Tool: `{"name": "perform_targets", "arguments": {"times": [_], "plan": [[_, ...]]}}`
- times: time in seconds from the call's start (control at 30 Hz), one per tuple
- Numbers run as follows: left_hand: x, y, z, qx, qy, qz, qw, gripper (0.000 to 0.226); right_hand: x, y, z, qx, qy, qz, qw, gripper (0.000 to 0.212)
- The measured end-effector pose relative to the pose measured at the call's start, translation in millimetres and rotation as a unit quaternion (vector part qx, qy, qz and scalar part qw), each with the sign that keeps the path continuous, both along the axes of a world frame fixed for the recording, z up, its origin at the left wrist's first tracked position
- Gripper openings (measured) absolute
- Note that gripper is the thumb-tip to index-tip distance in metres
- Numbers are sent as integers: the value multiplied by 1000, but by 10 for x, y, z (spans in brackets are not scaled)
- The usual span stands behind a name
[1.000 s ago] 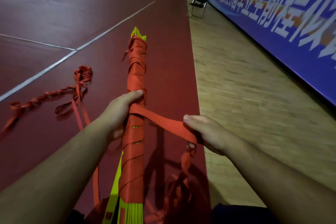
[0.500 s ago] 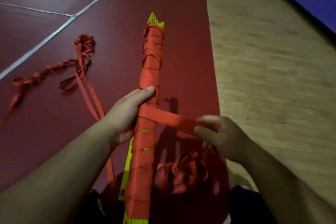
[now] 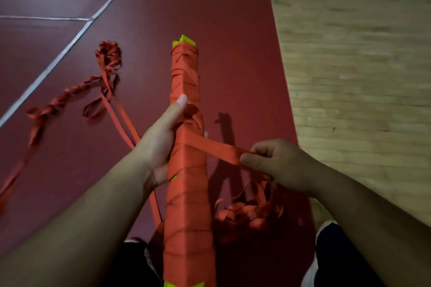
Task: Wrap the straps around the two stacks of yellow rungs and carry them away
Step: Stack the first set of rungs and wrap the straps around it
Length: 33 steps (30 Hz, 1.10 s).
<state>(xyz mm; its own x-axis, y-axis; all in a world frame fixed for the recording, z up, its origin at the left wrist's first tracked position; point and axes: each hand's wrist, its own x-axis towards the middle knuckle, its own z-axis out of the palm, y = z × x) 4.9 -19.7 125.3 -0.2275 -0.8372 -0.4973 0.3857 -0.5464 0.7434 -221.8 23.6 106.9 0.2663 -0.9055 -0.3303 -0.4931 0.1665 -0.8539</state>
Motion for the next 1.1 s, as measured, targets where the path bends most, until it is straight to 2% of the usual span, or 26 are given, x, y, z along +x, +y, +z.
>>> {"name": "perform_targets", "arguments": {"times": [0.13, 0.3, 0.37, 0.47, 0.57, 0.7, 0.8, 0.87, 0.9, 0.97, 1.03, 1.1], "plan": [[-8, 18, -50, -8, 5, -30, 1000, 35, -21, 5, -17, 3, -12, -9, 1000, 32], [-38, 12, -90, -31, 9, -30, 999, 46, -5, 24, -35, 6, 4, 7, 1000, 30], [-68, 20, -76, -36, 29, -25, 999, 44, 14, 29, -46, 16, 10, 15, 1000, 30], [-85, 26, -73, -22, 27, -23, 999, 47, 52, 39, -54, 43, -13, 16, 999, 28], [-100, 28, -82, -7, 21, -21, 1000, 59, 116, 58, -71, 52, -55, 9, 997, 45], [-171, 86, -45, -17, 28, -39, 999, 55, 242, 135, -74, 47, -69, 54, 995, 41], [-206, 87, -36, -28, 12, -60, 998, 53, 311, 178, -75, 47, -66, 62, 995, 61], [-238, 83, -11, -22, 42, -57, 997, 56, 334, 186, -49, 68, -90, 51, 992, 72], [-248, 76, 0, -18, 66, -46, 997, 56, 341, 194, -18, 89, -113, 33, 989, 65], [-270, 64, -3, -29, 94, -14, 995, 40, 360, 228, 15, 130, -163, 6, 978, 46], [-273, 46, -30, -52, 84, 2, 995, 30, 384, 261, 27, 149, -194, 0, 970, 45], [-252, 22, -25, -67, 58, -6, 996, 36, 407, 265, -5, 151, -218, 3, 964, 52]]}}
